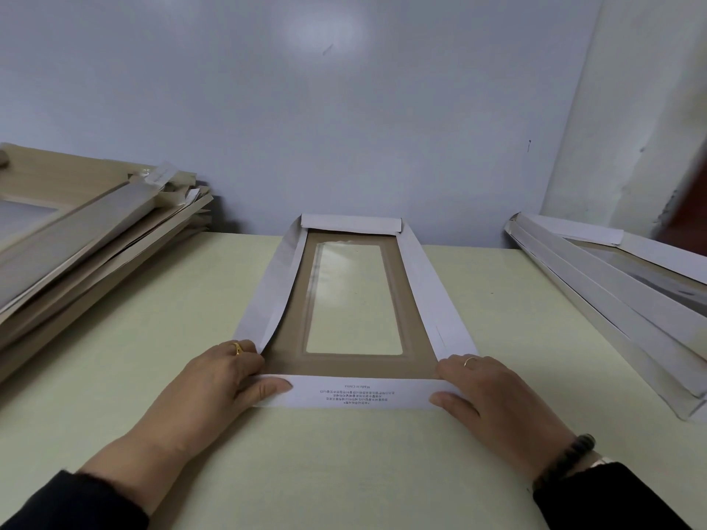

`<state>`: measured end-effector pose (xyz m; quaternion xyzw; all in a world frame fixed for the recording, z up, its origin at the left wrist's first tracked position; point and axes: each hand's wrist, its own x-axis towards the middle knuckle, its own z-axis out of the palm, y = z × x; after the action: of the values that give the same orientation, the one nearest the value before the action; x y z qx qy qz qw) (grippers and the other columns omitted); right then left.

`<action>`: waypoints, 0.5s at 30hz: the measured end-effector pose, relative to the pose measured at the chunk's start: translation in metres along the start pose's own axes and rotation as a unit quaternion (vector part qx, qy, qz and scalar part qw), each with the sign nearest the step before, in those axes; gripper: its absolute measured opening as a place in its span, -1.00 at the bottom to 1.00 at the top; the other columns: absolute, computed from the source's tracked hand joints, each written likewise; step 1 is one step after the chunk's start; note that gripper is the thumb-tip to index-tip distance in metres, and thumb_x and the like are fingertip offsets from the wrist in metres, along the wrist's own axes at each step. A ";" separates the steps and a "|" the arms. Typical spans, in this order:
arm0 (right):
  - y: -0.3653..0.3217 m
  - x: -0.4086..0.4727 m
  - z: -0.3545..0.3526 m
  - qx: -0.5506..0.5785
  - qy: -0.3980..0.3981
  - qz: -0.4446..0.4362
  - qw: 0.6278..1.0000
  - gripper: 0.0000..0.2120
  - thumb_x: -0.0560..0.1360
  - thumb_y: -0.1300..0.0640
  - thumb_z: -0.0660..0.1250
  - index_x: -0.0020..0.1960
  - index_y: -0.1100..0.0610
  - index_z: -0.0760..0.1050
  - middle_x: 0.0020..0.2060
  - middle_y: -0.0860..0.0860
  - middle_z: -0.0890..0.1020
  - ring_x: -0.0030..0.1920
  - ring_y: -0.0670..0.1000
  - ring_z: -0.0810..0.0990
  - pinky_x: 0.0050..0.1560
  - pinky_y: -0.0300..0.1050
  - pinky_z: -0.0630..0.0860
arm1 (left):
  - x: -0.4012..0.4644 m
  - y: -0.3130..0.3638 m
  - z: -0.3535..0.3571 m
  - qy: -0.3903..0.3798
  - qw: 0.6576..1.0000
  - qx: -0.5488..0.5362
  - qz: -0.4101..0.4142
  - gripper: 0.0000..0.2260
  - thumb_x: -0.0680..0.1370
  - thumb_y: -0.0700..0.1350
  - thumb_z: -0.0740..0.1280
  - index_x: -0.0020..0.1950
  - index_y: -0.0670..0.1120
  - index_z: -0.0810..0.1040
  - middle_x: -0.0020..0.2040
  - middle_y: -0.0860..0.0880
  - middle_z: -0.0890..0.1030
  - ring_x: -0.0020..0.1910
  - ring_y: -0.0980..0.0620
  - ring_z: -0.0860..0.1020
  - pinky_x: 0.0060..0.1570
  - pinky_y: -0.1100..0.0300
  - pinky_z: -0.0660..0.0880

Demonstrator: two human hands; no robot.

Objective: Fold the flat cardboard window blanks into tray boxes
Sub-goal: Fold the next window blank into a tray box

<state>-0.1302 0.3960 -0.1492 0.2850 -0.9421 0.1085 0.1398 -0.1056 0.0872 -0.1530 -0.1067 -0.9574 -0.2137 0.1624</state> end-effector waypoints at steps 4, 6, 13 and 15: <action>-0.005 0.000 -0.002 -0.009 0.056 -0.010 0.998 -0.88 0.35 0.07 0.34 -0.30 0.12 0.50 -0.48 -0.14 0.44 -0.43 0.03 0.50 -0.24 -0.20 0.27 | 0.000 0.006 0.002 0.002 0.999 -0.020 0.027 -0.58 0.41 0.21 0.13 -0.24 -0.15 0.46 -0.26 0.06 0.39 -0.25 0.05 0.37 -0.28 0.22 0.33; -0.006 0.000 -0.002 0.031 0.070 0.002 0.997 -0.87 0.34 0.06 0.34 -0.30 0.12 0.50 -0.45 -0.18 0.39 -0.39 0.04 0.51 -0.20 -0.23 0.35 | 0.000 0.007 0.004 0.008 0.999 -0.037 0.023 -0.59 0.42 0.22 0.15 -0.23 -0.13 0.47 -0.26 0.07 0.41 -0.25 0.05 0.37 -0.28 0.25 0.32; 0.007 -0.002 0.001 0.000 0.073 0.176 0.982 -0.49 0.36 -0.18 0.39 0.18 0.10 0.42 0.17 0.01 0.46 0.13 0.06 0.47 0.05 -0.10 0.35 | -0.001 0.004 0.006 0.115 0.992 -0.004 -0.044 -0.68 0.34 0.14 0.49 -0.13 -0.05 0.54 -0.03 0.05 0.40 -0.09 0.02 0.36 -0.10 0.13 0.29; 0.010 -0.004 0.004 0.027 0.052 0.176 0.983 -0.47 0.45 -0.19 0.27 0.32 0.05 0.31 0.24 -0.04 0.44 0.19 0.00 0.43 0.11 -0.19 0.30 | -0.002 0.004 0.008 0.111 0.984 -0.037 -0.130 -0.69 0.34 0.08 0.49 -0.10 -0.01 0.43 -0.01 0.05 0.33 -0.14 0.02 0.39 -0.19 0.18 0.32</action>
<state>-0.1335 0.4053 -0.1560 0.1127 -0.9657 0.1714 0.1593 -0.1049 0.0943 -0.1593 0.0373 -0.9303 -0.2793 0.2347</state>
